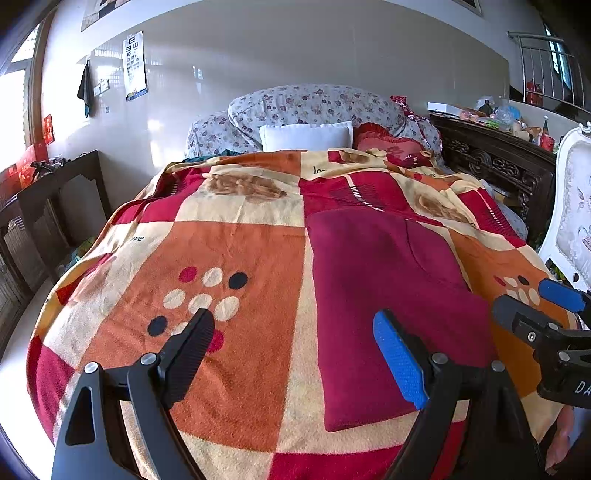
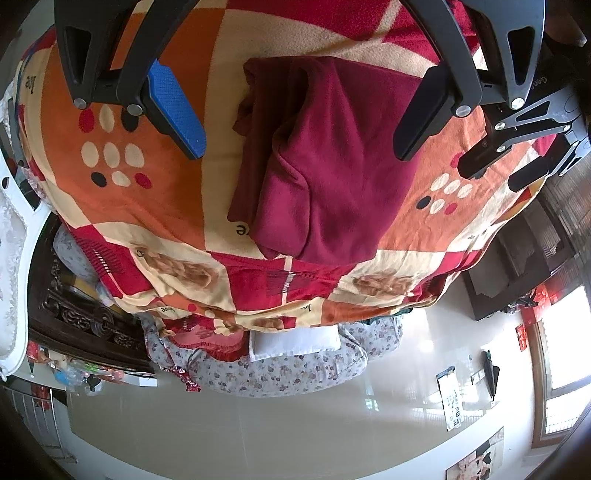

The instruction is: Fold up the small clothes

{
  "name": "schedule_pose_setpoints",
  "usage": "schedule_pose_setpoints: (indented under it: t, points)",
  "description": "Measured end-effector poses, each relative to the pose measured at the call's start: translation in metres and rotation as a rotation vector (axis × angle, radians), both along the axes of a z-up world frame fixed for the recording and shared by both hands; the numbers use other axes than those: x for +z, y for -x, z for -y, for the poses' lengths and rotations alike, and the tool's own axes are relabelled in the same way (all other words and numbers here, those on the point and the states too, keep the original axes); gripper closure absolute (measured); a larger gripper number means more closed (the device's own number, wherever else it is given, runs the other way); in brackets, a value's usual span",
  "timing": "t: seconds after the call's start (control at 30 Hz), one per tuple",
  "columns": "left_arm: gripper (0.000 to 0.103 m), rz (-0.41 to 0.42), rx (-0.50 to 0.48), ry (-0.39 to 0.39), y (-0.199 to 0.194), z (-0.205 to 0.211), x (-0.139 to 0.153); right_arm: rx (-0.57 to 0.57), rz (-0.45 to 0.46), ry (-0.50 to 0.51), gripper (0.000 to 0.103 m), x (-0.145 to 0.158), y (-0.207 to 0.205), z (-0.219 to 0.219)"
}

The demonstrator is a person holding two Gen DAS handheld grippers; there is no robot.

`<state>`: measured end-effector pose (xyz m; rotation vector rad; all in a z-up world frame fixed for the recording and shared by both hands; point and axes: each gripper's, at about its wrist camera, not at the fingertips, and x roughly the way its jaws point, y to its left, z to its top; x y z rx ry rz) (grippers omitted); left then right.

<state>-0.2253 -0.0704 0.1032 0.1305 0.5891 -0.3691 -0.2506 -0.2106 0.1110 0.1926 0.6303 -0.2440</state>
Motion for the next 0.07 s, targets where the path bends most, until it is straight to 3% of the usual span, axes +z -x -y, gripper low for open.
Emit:
schedule_pose_setpoints:
  t: [0.07]
  points:
    - [0.016,-0.009,-0.002,0.001,-0.0015,-0.0003,-0.0025,-0.001,-0.004,-0.002,0.0,-0.0017,-0.0006,0.0017]
